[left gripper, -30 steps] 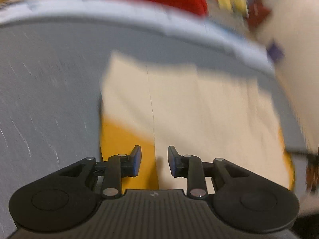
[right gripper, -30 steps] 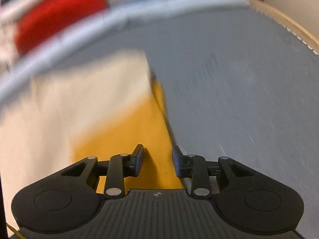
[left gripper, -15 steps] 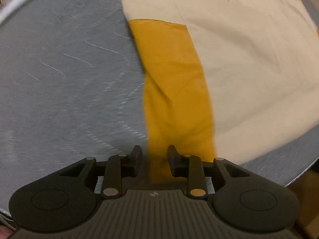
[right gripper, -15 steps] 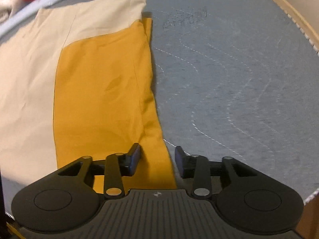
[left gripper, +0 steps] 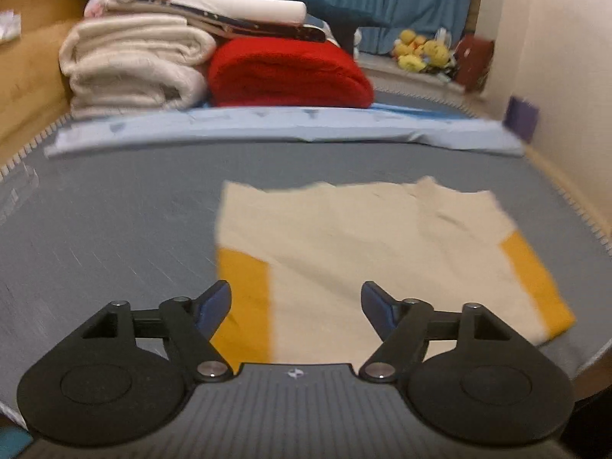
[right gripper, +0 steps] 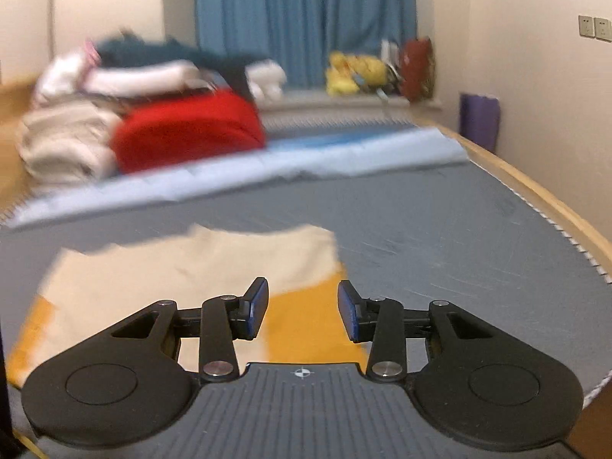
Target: Fold large clothes
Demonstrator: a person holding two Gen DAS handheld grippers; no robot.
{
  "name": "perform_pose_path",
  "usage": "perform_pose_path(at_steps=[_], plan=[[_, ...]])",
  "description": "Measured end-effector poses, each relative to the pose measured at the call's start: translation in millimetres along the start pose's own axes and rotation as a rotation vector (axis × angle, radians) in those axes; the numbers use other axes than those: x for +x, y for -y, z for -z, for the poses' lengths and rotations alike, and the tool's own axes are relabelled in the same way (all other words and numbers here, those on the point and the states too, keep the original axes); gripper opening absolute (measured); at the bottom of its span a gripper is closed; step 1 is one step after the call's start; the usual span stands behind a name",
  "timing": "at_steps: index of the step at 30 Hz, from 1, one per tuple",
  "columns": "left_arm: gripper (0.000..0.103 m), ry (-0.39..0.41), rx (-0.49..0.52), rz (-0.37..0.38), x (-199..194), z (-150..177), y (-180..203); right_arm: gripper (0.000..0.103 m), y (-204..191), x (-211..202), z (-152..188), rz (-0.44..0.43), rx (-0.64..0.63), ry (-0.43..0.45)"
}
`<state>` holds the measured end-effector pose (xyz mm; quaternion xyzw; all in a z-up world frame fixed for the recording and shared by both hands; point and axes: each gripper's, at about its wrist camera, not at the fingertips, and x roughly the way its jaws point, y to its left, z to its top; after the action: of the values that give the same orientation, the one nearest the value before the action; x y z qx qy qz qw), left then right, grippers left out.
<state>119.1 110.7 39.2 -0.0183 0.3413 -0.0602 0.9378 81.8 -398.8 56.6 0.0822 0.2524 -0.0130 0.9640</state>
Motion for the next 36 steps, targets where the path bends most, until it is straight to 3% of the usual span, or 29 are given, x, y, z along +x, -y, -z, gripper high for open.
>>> perform_pose_path(at_steps=[2, 3, 5, 10, 15, 17, 21, 23, 26, 31, 36], plan=[[0.076, -0.01, -0.041, 0.019, 3, 30, 8, 0.044, -10, -6, 20, -0.036, -0.014, 0.008], [0.068, -0.031, -0.04, 0.01, 9, 43, 8, 0.044, -14, -6, 35, -0.037, -0.039, 0.005], [0.0, -0.138, -0.022, -0.053, 25, 60, 13, 0.042, -22, 6, 52, 0.003, -0.109, -0.076], [0.0, -0.104, -0.099, -0.033, 32, 65, -9, 0.04, -28, 6, 53, -0.027, -0.098, -0.013], [0.004, -0.19, -0.305, -0.032, 51, 69, -38, 0.04, -28, 11, 55, -0.02, -0.041, -0.053], [0.016, -0.224, -0.356, -0.018, 59, 64, -47, 0.04, -29, 9, 57, -0.031, -0.031, -0.058], [0.024, -0.262, -0.439, 0.009, 68, 71, -54, 0.04, -31, 13, 60, -0.038, -0.05, -0.071], [0.044, -0.277, -0.503, 0.025, 76, 75, -60, 0.04, -33, 13, 61, -0.046, -0.056, -0.078], [0.055, -0.308, -0.586, 0.031, 86, 82, -64, 0.04, -35, 14, 61, -0.053, -0.071, -0.077], [0.057, -0.332, -0.705, -0.005, 104, 96, -72, 0.04, -33, 15, 62, -0.057, -0.068, -0.086], [0.059, -0.272, -0.771, 0.007, 109, 99, -79, 0.04, -31, 17, 63, -0.053, -0.069, -0.096]])
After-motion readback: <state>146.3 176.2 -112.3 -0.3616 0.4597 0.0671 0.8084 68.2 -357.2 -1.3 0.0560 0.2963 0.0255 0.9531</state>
